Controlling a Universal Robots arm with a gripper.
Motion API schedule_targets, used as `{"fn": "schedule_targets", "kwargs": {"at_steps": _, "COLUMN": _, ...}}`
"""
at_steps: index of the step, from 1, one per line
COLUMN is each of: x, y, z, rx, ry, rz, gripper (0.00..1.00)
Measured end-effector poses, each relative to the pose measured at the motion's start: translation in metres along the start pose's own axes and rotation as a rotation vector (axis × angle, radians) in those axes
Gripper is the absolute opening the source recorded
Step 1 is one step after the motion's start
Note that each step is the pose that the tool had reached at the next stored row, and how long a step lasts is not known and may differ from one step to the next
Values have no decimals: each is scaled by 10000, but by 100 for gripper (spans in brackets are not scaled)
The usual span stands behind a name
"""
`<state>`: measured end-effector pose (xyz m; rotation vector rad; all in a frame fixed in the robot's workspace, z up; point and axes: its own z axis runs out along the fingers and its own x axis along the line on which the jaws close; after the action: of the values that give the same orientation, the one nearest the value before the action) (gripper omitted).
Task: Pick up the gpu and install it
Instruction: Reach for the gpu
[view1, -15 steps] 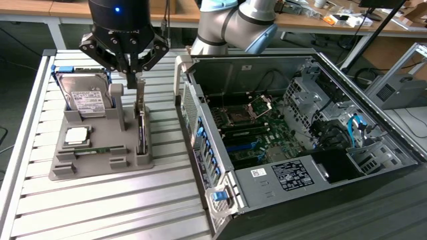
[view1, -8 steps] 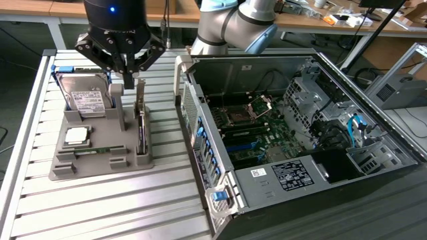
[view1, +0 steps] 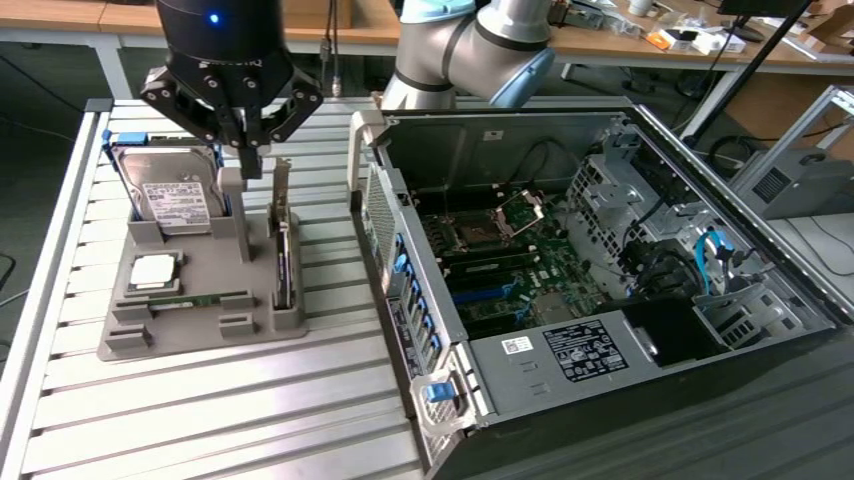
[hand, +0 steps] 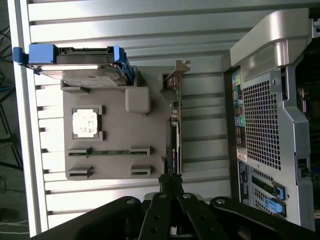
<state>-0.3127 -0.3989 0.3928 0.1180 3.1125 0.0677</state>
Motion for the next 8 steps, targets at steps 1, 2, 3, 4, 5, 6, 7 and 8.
{"fn": "schedule_targets", "kwargs": {"at_steps": 1, "x": 9, "y": -1, "z": 0, "rx": 0, "ry": 0, "rz": 0, "gripper": 11}}
{"fn": "schedule_targets", "kwargs": {"at_steps": 2, "x": 15, "y": -1, "z": 0, "rx": 0, "ry": 0, "rz": 0, "gripper": 11}}
{"fn": "schedule_targets", "kwargs": {"at_steps": 3, "x": 21, "y": -2, "z": -1, "rx": 1, "ry": 0, "rz": 0, "gripper": 11}}
{"fn": "schedule_targets", "kwargs": {"at_steps": 4, "x": 27, "y": -2, "z": 0, "rx": 0, "ry": 0, "rz": 0, "gripper": 11}}
{"fn": "schedule_targets", "kwargs": {"at_steps": 5, "x": 34, "y": -3, "z": -1, "rx": 0, "ry": 0, "rz": 0, "gripper": 11}}
{"fn": "schedule_targets", "kwargs": {"at_steps": 6, "x": 40, "y": -3, "z": 0, "rx": 0, "ry": 0, "rz": 0, "gripper": 11}}
{"fn": "schedule_targets", "kwargs": {"at_steps": 7, "x": 46, "y": -3, "z": -1, "rx": 0, "ry": 1, "rz": 0, "gripper": 11}}
{"fn": "schedule_targets", "kwargs": {"at_steps": 8, "x": 52, "y": -4, "z": -1, "rx": 0, "ry": 1, "rz": 0, "gripper": 11}}
